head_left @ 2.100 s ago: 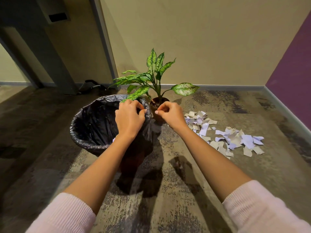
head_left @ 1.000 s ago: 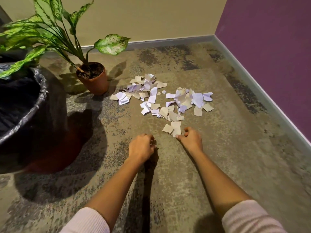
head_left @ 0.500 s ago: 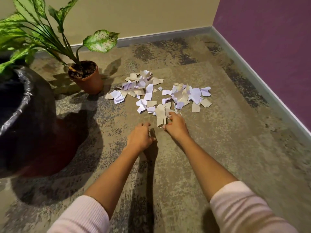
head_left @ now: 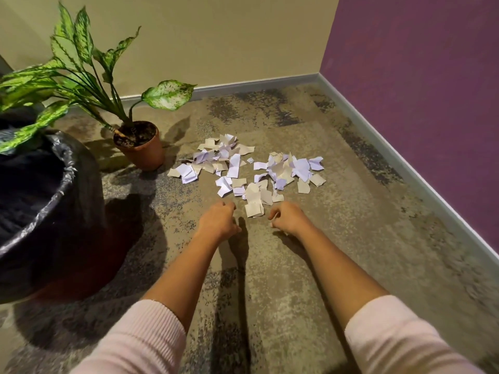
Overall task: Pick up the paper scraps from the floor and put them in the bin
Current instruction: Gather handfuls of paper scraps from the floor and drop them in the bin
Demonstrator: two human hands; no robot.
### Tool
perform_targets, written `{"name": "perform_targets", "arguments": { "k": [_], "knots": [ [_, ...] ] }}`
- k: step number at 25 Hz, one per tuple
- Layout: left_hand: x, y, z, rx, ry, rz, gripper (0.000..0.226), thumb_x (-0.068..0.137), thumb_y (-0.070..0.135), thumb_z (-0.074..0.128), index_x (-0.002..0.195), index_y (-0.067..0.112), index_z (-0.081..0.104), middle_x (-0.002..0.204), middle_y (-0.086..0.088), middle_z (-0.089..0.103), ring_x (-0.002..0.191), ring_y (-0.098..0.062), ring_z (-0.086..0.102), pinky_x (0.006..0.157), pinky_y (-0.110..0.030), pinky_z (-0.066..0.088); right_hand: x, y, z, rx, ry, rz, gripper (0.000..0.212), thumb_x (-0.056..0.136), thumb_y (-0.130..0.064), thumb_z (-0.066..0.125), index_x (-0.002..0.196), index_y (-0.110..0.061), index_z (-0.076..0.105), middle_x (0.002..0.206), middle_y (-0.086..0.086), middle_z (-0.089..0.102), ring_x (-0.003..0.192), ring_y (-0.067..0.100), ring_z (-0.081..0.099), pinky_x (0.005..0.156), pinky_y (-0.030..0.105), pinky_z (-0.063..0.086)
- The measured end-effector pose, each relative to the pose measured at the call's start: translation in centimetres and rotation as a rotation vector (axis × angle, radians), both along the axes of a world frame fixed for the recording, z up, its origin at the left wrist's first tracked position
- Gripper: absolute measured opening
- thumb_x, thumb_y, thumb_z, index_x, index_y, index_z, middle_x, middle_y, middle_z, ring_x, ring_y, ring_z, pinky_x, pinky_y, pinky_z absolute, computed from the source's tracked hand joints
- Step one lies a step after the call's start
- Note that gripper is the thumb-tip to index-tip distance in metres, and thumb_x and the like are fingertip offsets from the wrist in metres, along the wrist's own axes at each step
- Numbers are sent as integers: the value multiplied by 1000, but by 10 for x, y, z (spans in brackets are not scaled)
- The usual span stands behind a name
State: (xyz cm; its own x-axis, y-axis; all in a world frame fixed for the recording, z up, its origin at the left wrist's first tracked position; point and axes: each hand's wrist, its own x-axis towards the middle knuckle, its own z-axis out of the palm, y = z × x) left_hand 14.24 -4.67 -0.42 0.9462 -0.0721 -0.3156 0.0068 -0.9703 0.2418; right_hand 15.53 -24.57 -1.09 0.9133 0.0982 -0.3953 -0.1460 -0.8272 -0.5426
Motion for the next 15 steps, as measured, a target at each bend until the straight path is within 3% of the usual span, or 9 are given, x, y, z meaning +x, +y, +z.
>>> {"name": "perform_targets", "arguments": {
  "k": [2, 7, 15],
  "knots": [
    [-3, 0, -9, 2, 28, -18, 64, 82, 36, 74, 137, 19, 47, 135, -7, 51, 117, -27, 55, 92, -42, 52, -18, 11, -13, -12, 52, 97, 19, 85, -6, 66, 100, -15, 73, 104, 8, 72, 85, 17, 66, 73, 27, 53],
    [-12, 11, -27, 19, 41, -20, 60, 83, 38, 72, 135, 20, 48, 130, -8, 52, 119, -30, 53, 92, -44, 51, -38, 25, -38, -85, -60, 240, 27, 87, -12, 67, 113, -19, 71, 113, 7, 70, 103, 23, 65, 93, 36, 52],
    [-23, 18, -36, 28, 11, 16, 49, 86, 36, 69, 127, 17, 52, 125, -8, 53, 117, -29, 50, 91, -44, 50, -39, 22, -52, -157, -296, 403, 13, 92, -12, 57, 97, -10, 69, 104, 6, 62, 96, 24, 59, 81, 35, 49]
  ]
}}
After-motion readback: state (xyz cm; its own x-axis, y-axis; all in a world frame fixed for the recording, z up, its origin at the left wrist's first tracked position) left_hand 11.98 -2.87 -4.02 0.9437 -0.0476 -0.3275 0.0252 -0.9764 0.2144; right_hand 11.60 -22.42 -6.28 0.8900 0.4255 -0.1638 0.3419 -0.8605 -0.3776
